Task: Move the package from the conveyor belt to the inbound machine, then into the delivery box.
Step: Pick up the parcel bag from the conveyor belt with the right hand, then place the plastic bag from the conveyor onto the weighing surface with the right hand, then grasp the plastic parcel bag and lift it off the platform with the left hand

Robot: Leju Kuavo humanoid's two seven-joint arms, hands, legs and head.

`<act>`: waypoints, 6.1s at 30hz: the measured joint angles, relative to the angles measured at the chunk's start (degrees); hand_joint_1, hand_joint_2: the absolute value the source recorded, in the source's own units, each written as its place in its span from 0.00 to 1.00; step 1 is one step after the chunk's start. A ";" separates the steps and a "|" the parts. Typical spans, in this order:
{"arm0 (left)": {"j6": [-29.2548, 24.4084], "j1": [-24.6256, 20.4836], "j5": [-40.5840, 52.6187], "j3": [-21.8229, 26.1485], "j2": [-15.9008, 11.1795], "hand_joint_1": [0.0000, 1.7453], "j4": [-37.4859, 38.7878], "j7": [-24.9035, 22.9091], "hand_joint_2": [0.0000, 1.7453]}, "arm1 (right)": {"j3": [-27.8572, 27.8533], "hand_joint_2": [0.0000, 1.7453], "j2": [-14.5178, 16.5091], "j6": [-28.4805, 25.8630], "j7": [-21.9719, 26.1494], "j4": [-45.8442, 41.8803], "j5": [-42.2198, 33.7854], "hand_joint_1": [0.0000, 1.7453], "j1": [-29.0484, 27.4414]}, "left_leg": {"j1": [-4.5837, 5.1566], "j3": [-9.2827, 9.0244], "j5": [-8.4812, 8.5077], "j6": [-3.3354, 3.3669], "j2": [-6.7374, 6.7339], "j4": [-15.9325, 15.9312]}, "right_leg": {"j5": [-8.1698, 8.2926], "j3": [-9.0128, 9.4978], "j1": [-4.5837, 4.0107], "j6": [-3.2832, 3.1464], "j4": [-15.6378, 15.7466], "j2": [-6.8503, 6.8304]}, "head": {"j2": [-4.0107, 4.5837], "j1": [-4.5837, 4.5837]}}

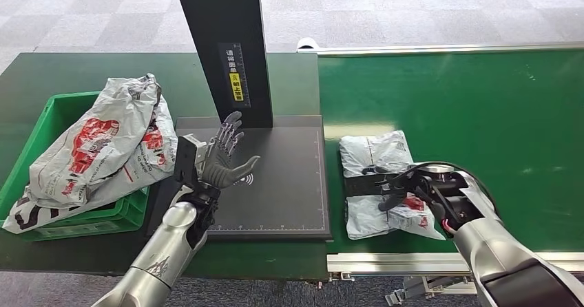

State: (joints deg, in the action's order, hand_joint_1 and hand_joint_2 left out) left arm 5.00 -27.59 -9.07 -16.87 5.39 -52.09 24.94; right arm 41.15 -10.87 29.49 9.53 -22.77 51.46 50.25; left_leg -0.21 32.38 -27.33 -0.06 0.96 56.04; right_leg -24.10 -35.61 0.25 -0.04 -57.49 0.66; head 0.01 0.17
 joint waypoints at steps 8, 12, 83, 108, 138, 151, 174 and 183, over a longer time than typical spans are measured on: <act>-0.25 -0.09 0.32 0.40 0.40 0.00 -0.21 -0.52 1.00 | 4.28 1.00 -0.32 -1.73 -1.17 -0.27 0.10 1.00 -1.38 | 0.02 -0.01 0.00 0.00 0.03 0.01 | 0.00 0.01 0.02 0.00 0.01 0.00 | 0.00 0.00; -0.23 -0.08 0.32 0.44 0.41 0.00 -0.22 -0.58 1.00 | 5.30 1.00 -0.58 -2.07 -1.28 -0.55 0.10 1.00 -1.72 | 0.02 -0.02 0.00 0.00 0.02 0.00 | 0.00 0.01 0.02 0.00 0.01 0.00 | 0.00 0.01; -30.19 9.18 7.76 5.91 6.10 0.00 -34.09 15.23 1.00 | -11.38 1.00 6.97 -69.05 26.43 -29.53 17.17 1.00 -15.26 | 0.00 0.06 -0.01 -0.01 -0.08 -0.03 | 0.00 -0.08 0.00 0.00 0.00 0.10 | -0.01 0.00; -29.02 5.68 6.66 -0.40 9.09 0.00 -31.45 15.23 1.00 | 0.51 1.00 20.15 -68.35 18.06 2.34 25.72 1.00 -6.01 | 0.00 0.04 -0.01 -0.01 -0.08 -0.02 | 0.00 -0.09 -0.01 0.00 0.00 0.11 | 0.01 0.00; -26.53 4.55 6.31 -1.20 10.21 0.00 -27.35 15.23 1.00 | -5.46 1.00 22.76 -63.16 18.00 5.25 9.60 0.00 -4.87 | 0.00 0.04 -0.01 -0.01 -0.08 -0.02 | 0.00 -0.09 -0.01 0.00 0.00 0.11 | -0.01 0.00; -25.94 4.57 6.22 -0.98 10.52 0.00 -25.95 15.23 1.00 | -26.78 1.00 25.35 -33.09 27.86 4.02 -23.65 0.00 -4.74 | 0.00 0.05 -0.01 -0.01 -0.07 -0.02 | 0.00 -0.09 -0.01 0.00 0.00 0.11 | -0.01 -0.01; -18.77 1.31 7.79 -2.52 7.76 0.00 -9.66 11.51 1.00 | -37.83 1.00 21.23 -16.97 27.18 -12.85 -52.88 0.00 -9.47 | 0.01 0.02 -0.02 -0.01 -0.28 -0.01 | 0.01 -0.13 0.01 -0.01 0.00 0.30 | -0.01 -0.01; -17.78 0.20 7.46 -3.13 7.03 0.00 -5.35 10.69 1.00 | -35.21 1.00 19.45 -19.30 26.49 -16.99 -53.68 0.00 -11.49 | 0.00 0.02 -0.03 -0.03 -0.28 -0.02 | 0.01 -0.15 -0.01 -0.01 0.00 0.33 | 0.01 0.00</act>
State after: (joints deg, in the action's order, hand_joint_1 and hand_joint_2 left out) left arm -12.78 -27.39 -1.61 -20.00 12.42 -57.44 35.63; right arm 5.94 8.58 10.19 36.02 -39.76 -2.22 38.76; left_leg -0.21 32.41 -27.36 -0.08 0.68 56.02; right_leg -24.10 -35.76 0.25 -0.04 -57.49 0.99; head 0.01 0.17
